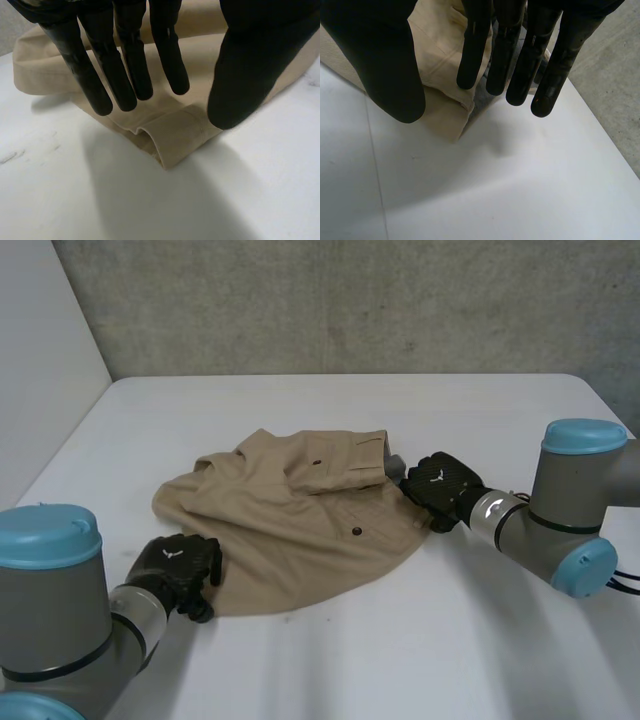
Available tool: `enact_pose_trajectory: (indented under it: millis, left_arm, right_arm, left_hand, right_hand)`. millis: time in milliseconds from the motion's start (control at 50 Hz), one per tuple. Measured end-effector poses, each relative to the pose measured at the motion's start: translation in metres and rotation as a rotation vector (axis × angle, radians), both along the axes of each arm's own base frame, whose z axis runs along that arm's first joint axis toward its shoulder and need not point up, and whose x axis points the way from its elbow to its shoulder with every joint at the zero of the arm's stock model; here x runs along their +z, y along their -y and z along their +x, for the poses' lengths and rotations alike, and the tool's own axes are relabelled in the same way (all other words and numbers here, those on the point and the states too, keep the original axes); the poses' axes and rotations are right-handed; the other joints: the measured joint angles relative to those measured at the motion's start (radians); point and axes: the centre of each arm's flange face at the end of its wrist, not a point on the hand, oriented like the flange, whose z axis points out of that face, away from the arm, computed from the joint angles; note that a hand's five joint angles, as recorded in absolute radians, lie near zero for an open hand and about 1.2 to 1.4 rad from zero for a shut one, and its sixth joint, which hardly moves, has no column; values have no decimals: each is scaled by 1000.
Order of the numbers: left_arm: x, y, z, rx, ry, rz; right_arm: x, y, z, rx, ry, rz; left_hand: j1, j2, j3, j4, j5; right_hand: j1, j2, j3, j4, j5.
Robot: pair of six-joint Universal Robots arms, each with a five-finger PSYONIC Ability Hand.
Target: Fold the shorts.
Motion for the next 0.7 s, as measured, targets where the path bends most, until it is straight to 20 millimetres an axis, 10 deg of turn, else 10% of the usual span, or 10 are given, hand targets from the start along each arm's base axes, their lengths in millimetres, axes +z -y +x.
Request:
enact_pose_trajectory:
  millis: [300, 580, 700]
  left_arm:
    - [-5, 5, -2, -1, -8, -18]
    - [51, 17, -6, 2, -94, -204]
    - [55, 8, -4, -4, -91, -193]
  right_arm:
    - [-2, 6, 2, -1, 6, -7]
    - [70, -14, -4, -45, 119, -56]
    - [81, -29, -10, -76, 140, -37]
  left_hand:
    - [328, 393, 388, 399, 366]
    - [328, 400, 394, 403, 366]
    - [-54, 0, 14, 13, 18]
  right_hand:
    - [206, 349, 341, 348, 311]
    - [206, 349, 343, 353, 335]
    - [206, 349, 343, 353, 335]
